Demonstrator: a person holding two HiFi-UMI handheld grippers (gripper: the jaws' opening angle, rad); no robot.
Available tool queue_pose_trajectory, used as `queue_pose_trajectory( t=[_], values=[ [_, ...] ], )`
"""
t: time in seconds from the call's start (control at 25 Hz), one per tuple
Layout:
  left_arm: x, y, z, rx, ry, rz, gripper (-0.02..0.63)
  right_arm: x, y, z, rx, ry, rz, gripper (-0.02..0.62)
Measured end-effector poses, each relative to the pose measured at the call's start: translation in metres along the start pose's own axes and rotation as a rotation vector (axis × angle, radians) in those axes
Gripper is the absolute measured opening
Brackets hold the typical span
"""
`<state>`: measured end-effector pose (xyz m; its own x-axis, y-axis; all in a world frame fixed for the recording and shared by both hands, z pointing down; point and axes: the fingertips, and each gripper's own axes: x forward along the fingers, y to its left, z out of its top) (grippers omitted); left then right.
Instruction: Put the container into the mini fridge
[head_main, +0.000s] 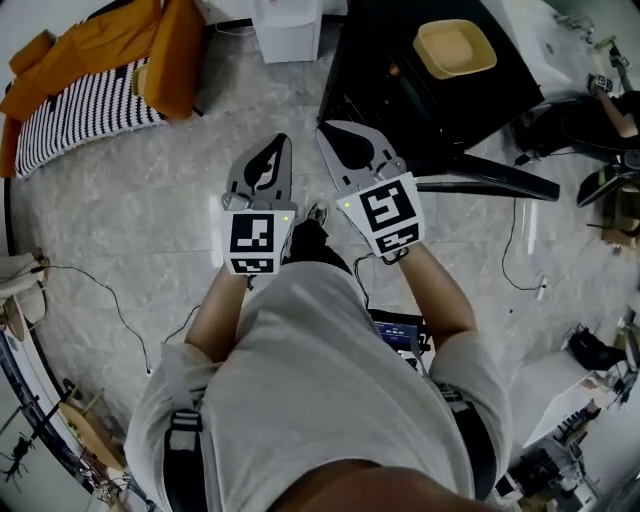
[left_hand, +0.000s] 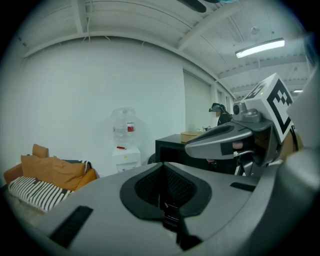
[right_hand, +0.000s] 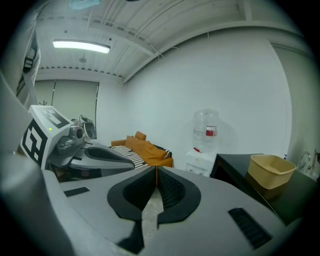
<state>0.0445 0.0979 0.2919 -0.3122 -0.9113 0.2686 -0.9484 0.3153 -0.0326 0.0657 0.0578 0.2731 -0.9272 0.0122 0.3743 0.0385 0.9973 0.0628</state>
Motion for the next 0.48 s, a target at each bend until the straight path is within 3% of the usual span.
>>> queue_pose_trajectory(
  t=[0.12, 0.32, 0.48],
  values=[
    [0.022, -0.007, -0.011, -0.019, 0.031, -0.012, 0.011, 0.004, -0.020, -0.011, 0.024, 0.017, 0.007, 0.040],
    [0.047, -0.030, -0.004, -0.026, 0.046, -0.089, 0.011, -0.007, -0.054, -0.016, 0.034, 0.020, -0.053, 0.040],
    [0.074, -0.023, 0.004, -0.037, 0.034, -0.113, 0.011, -0.002, -0.076, -0.017, 0.049, 0.027, -0.100, 0.040]
  ],
)
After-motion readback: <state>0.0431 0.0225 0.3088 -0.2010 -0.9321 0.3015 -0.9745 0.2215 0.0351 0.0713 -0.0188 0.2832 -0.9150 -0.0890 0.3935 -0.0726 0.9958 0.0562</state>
